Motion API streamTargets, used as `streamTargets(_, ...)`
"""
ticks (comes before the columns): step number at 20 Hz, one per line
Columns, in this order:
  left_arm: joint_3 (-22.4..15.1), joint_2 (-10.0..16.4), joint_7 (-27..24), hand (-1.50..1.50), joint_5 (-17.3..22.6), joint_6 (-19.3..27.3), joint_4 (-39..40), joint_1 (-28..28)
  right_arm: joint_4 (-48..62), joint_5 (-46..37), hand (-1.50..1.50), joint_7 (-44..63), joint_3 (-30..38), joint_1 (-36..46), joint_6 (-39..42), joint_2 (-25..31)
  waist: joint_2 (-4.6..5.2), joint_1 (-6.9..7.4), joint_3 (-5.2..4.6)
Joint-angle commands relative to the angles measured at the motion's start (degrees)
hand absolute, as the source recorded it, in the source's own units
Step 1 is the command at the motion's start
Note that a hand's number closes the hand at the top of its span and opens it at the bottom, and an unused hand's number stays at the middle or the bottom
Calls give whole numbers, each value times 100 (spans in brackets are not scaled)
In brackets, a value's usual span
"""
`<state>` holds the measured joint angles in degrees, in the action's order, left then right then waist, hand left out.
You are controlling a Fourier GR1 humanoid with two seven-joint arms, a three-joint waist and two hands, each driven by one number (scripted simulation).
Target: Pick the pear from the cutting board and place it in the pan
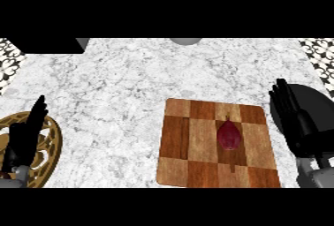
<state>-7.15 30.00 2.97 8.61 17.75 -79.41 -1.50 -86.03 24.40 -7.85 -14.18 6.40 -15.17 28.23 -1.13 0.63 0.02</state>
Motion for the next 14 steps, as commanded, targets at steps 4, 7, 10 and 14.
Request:
streamTargets(4,232,-391,-99,0,606,-298,-433,-371,351,1484,150,-629,1015,812,1815,-24,131,18,13)
streamTargets(7,-92,-939,264,0,903,-342,-802,-721,1264,703,150,-431,838,857,1891,643,174,52,5)
streamTargets(10,225,-727,562,0,1167,-473,-906,-850,1463,195,150,-2034,1099,128,1822,395,127,-76,13)
streamTargets(14,103,-882,671,0,999,-341,-1026,-731,1652,-151,-150,-2360,1154,-558,2182,820,112,-97,2)
